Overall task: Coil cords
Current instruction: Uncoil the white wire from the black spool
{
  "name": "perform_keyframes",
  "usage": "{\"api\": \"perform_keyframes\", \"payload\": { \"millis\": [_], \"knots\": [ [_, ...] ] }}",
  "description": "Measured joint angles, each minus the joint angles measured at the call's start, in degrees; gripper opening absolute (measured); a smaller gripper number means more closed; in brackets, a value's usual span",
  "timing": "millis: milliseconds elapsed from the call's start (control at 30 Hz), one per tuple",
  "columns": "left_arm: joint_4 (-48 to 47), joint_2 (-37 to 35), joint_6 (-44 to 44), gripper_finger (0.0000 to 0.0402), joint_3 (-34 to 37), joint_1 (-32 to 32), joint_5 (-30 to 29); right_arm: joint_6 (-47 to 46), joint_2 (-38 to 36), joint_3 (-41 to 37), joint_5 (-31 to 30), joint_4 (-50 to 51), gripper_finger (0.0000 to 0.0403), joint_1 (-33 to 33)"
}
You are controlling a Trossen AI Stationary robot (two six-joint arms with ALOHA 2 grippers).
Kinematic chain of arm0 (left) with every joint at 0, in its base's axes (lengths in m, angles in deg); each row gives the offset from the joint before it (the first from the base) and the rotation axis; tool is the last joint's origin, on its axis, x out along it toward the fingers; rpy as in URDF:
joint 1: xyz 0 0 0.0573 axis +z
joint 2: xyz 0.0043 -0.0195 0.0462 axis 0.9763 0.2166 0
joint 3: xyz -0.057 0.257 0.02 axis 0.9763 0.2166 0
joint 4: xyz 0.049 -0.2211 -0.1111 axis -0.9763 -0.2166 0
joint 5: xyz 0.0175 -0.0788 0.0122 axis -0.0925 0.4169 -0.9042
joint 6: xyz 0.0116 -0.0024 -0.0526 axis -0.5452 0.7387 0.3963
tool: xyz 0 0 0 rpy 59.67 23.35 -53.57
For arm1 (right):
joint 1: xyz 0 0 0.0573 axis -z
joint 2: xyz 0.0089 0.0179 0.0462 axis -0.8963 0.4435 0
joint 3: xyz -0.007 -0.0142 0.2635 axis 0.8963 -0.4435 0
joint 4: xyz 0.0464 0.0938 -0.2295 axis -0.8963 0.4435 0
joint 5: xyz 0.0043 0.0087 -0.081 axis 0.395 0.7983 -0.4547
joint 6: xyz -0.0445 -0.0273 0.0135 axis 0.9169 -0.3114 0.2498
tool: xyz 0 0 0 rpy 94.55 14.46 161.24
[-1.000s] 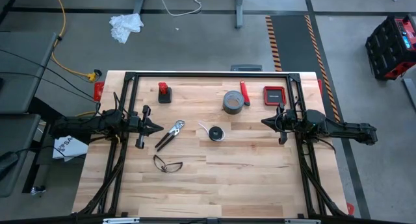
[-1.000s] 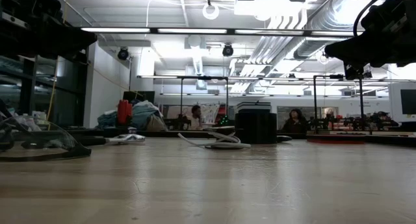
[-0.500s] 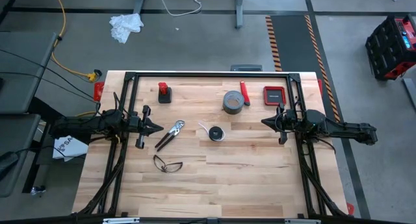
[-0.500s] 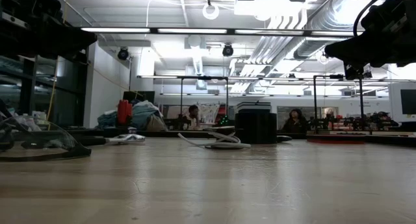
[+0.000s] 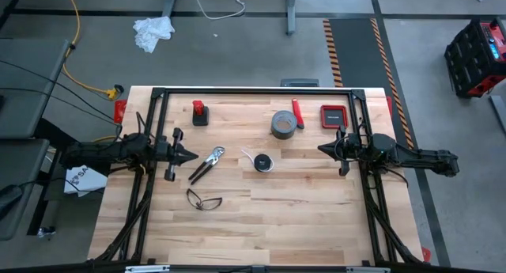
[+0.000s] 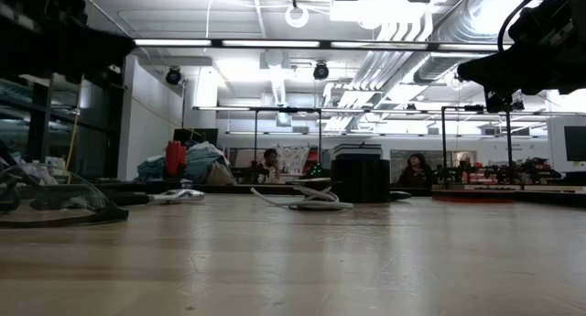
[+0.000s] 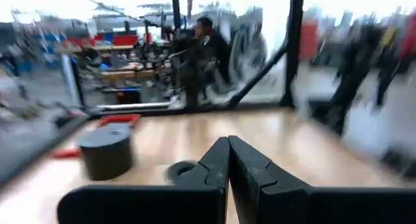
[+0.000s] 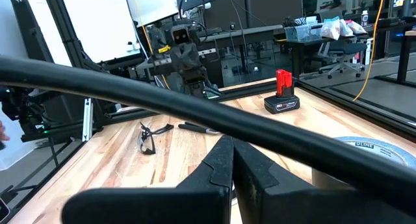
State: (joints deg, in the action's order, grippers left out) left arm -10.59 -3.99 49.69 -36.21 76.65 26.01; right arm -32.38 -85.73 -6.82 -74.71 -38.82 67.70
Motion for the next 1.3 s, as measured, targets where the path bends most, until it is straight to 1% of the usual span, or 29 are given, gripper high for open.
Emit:
{"api": "perform_keyframes", "payload": {
  "millis": [133,167,200,300,333,400,467,567,733,800,867,967,1033,1100,1133,1200,1233,1300],
  "knots": [
    [8.18,-0.02,17.97,0.0003,0.00,-0.02,0.33,0.00,0.01,-0.01,0.00,-0.01,0.0000,0.01],
    [10.39,0.06,21.03,0.0003,0.00,-0.02,-1.48,0.02,0.01,0.01,0.00,0.01,0.0000,0.01],
    [12.26,0.28,24.25,0.0003,0.00,-0.02,-4.50,0.00,0.01,0.01,0.00,-0.01,0.0000,-0.01],
    [20.19,1.77,31.41,0.0003,-0.06,0.22,-14.78,0.00,0.01,-0.01,-0.01,-0.01,0.0000,0.01],
    [22.17,2.77,31.96,0.0003,-0.49,0.43,-16.13,0.00,0.00,0.01,-0.01,-0.01,0.0000,0.00],
    [23.16,6.12,33.33,0.0003,-2.16,0.75,-16.16,0.00,0.01,0.01,-0.02,-0.01,0.0000,0.01],
    [22.23,10.62,34.32,0.0001,-4.68,1.12,-14.64,0.00,0.01,0.01,0.00,-0.01,0.0000,0.01],
    [21.14,18.93,34.25,0.0001,-10.37,2.10,-12.03,0.01,0.01,0.00,-0.01,-0.01,0.0000,0.01],
    [12.09,33.35,32.68,0.0001,-22.43,5.43,-9.08,0.00,0.01,-0.01,-0.02,-0.01,0.0000,0.01],
    [8.11,38.05,32.71,0.0001,-26.66,7.16,-7.23,0.01,0.01,0.00,0.00,-0.01,0.0000,0.00],
    [6.62,41.58,34.52,0.0001,-30.08,8.52,-5.93,0.02,0.01,0.00,0.00,-0.01,0.0000,0.01],
    [6.24,44.61,37.05,0.0001,-33.52,10.17,-5.87,0.02,0.01,0.01,-0.02,-0.01,0.0000,-0.01],
    [6.20,45.07,38.00,0.0001,-35.01,11.10,-6.43,0.63,0.01,0.00,-0.38,-0.02,0.0000,0.05],
    [6.28,44.79,39.39,0.0001,-35.95,11.75,-7.46,2.50,0.05,0.00,-2.74,-1.83,0.0000,0.31],
    [6.07,44.31,39.73,0.0001,-36.24,11.96,-8.07,1.93,0.07,-0.01,-3.74,-4.23,0.0000,0.47],
    [5.56,43.31,39.88,0.0001,-36.33,12.24,-9.71,-4.71,0.01,0.00,-6.19,-12.48,0.0000,0.49],
    [5.47,42.76,39.87,0.0001,-36.33,12.30,-10.65,-8.90,0.03,0.00,-8.66,-17.26,0.0000,0.48],
    [4.60,41.51,39.43,0.0001,-36.33,12.74,-12.64,-16.81,0.00,-0.01,-16.10,-26.88,0.0000,0.49]
  ]
}}
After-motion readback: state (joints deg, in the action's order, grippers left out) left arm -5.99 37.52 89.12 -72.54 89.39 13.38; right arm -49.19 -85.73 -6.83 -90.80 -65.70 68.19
